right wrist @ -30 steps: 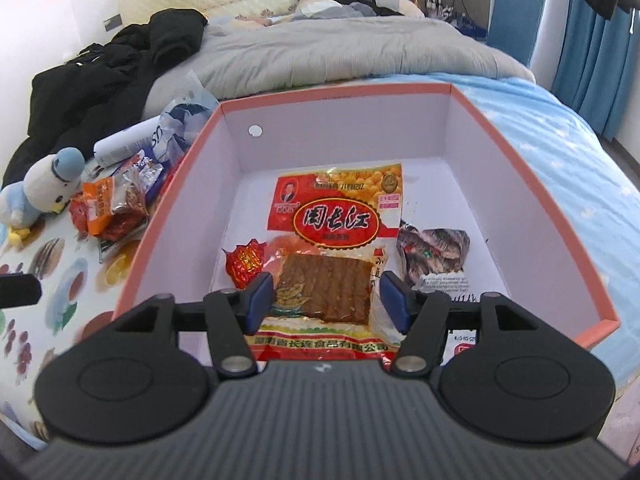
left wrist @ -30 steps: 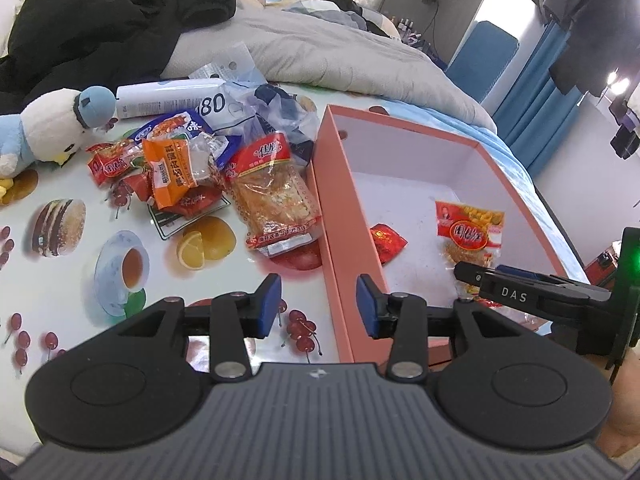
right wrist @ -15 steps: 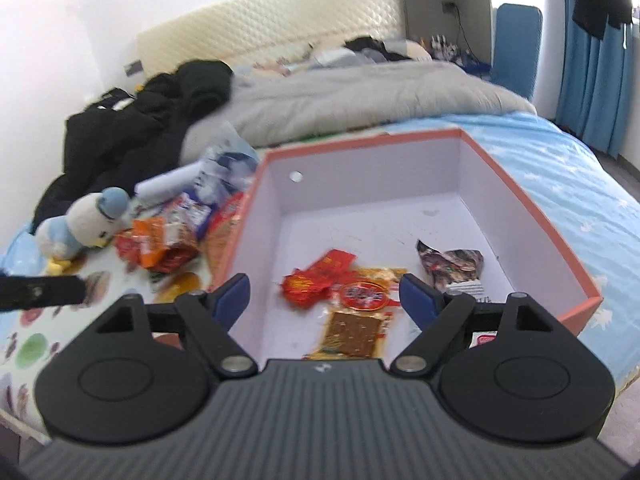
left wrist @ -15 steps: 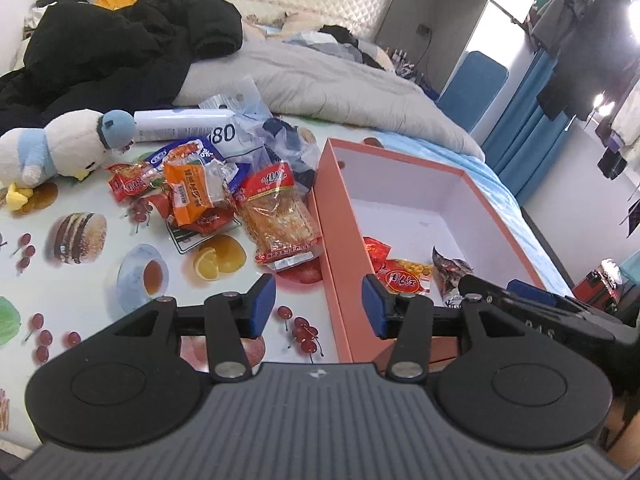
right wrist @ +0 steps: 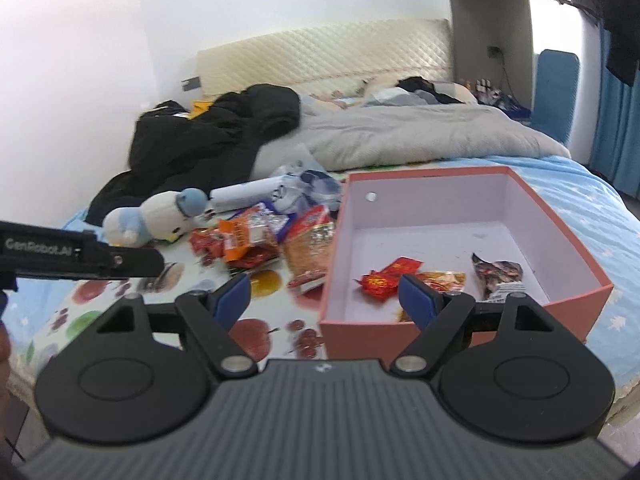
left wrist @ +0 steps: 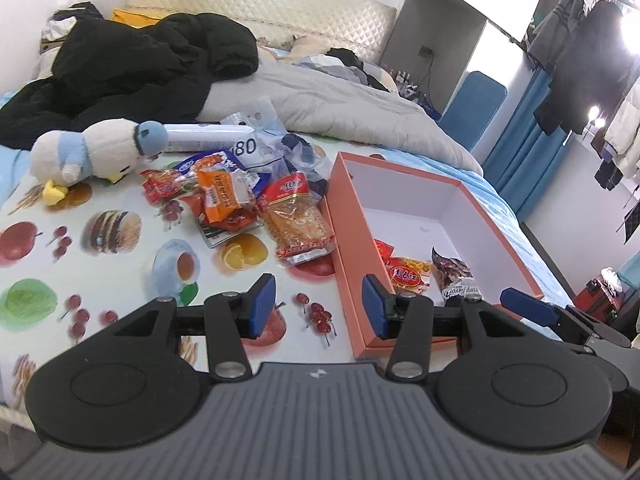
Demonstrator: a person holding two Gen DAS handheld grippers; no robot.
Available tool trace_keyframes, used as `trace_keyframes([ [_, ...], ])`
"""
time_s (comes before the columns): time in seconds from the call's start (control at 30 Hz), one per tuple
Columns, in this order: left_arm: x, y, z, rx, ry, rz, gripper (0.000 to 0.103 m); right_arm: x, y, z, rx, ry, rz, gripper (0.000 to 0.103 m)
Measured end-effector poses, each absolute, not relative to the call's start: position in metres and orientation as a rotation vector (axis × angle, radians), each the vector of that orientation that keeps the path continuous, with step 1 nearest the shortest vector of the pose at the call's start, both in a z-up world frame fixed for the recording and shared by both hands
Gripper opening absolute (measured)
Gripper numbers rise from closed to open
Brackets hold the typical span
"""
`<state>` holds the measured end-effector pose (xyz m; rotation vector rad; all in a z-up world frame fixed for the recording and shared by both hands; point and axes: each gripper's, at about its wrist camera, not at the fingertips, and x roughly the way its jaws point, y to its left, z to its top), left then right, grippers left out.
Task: Organize snacks
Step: 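Withdraw both open tools from the box back toward the snack pile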
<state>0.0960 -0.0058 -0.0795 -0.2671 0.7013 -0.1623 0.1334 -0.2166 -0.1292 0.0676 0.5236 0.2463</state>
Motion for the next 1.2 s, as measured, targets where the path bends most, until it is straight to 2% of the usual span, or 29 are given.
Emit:
trace_keyframes([
  [0.37,0.054,0.007,-0.092,-0.275,0.729,-0.127,0.054,0.091,-0.197,-0.132,0.072,0.538,0.31,0.082],
  [0.47,0.05,0.013,-0.097,-0.275,0.732,-0.119,0.058,0.084,-0.188,-0.134,0.063,0.537,0.325,0.082],
  [0.63,0.058,0.025,-0.107,-0.293,0.735,-0.091,0.063,0.085,-0.174,-0.14,0.03,0.539,0.341,0.082],
  [1.2,0.136,0.092,-0.158,-0.405,0.736,-0.009,0.063,0.146,-0.129,-0.161,0.019,0.523,0.422,0.079],
])
